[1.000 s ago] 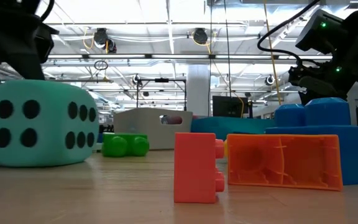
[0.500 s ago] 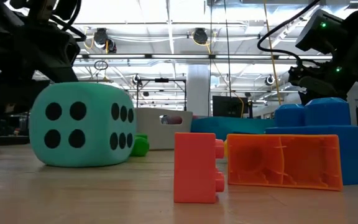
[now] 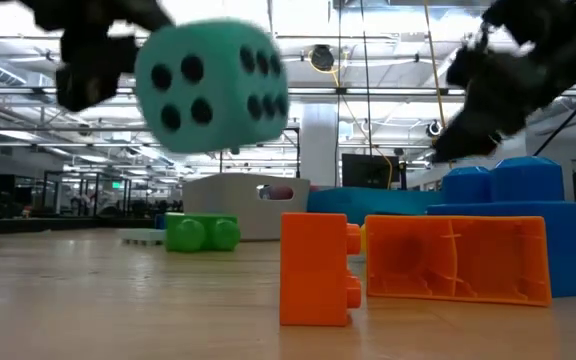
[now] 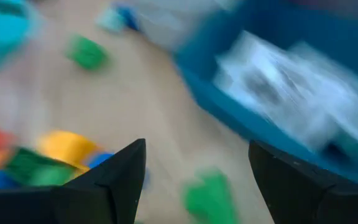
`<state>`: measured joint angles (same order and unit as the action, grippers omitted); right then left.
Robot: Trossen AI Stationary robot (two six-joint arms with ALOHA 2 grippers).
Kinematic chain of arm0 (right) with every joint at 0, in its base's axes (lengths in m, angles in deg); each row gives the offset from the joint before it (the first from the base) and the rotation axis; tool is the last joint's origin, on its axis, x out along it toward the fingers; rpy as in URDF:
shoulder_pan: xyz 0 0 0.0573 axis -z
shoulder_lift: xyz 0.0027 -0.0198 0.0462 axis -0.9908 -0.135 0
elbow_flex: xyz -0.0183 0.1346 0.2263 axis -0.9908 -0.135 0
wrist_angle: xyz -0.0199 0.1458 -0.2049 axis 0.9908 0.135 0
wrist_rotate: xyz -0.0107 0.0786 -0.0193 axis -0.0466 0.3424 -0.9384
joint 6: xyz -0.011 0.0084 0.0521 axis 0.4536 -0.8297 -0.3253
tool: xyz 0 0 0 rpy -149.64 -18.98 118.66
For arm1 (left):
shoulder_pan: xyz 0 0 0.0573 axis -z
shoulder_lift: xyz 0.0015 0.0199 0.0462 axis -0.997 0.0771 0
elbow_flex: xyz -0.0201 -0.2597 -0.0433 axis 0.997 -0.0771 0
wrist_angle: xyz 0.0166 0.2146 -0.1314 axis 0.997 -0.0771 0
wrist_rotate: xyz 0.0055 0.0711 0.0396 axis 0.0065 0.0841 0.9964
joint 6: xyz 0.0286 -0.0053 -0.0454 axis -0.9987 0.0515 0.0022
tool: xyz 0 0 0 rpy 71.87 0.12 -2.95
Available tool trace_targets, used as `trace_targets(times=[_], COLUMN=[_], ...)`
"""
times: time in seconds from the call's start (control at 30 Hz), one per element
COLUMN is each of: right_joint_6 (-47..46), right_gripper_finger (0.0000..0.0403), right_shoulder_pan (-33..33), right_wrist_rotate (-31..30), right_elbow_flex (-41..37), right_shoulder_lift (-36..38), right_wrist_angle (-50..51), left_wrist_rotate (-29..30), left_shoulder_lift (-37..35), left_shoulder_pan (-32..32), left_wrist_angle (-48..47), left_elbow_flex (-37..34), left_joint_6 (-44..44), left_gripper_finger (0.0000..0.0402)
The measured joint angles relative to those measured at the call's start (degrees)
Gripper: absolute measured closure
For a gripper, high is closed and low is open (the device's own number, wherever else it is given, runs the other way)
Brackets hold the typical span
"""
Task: Pick & Place Toys
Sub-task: Put the blue dice into the black bin
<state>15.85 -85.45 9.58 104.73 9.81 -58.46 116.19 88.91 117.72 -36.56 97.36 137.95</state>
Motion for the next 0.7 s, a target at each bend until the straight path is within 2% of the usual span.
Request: trace_targets(times=[0.23, 0.37, 0.47, 0.53, 0.7], right_joint_6=[16.0, 24.4, 26.7, 27.9, 30.3], right_gripper_finger=[0.0147, 0.0141, 0.0119, 0.0098, 0.0042], right_shoulder_pan=[-13.3, -18.2, -19.8, -20.0, -19.0], right_wrist_rotate=[-0.1, -0.1, -0.2, -0.1, -0.2], right_elbow_flex=[0.0, 0.0, 0.8, 2.5, 10.3], right_shoulder_lift=[-6.2, -15.0, -22.1, -26.1, -34.8], right_wrist_angle=[-21.2, -36.4, -48.7, -51.9, -49.5], left_wrist_rotate=[0.9, -0.1, -0.7, -0.7, -1.2], left_shoulder_lift=[0.2, 0.2, 0.2, 0.2, 0.2], left_shoulder_pan=[-0.9, -1.6, -2.2, -2.5, -3.1], left_wrist_angle=[-1.3, -2.6, -3.5, -4.1, -5.4], left_elbow_flex=[7.6, 9.2, 9.2, 9.2, 9.2], left_joint_6=[-13.3, -15.6, -15.5, -14.9, -13.6], left_gripper_finger=[0.0284, 0.0284, 0.0284, 0.0284, 0.0284])
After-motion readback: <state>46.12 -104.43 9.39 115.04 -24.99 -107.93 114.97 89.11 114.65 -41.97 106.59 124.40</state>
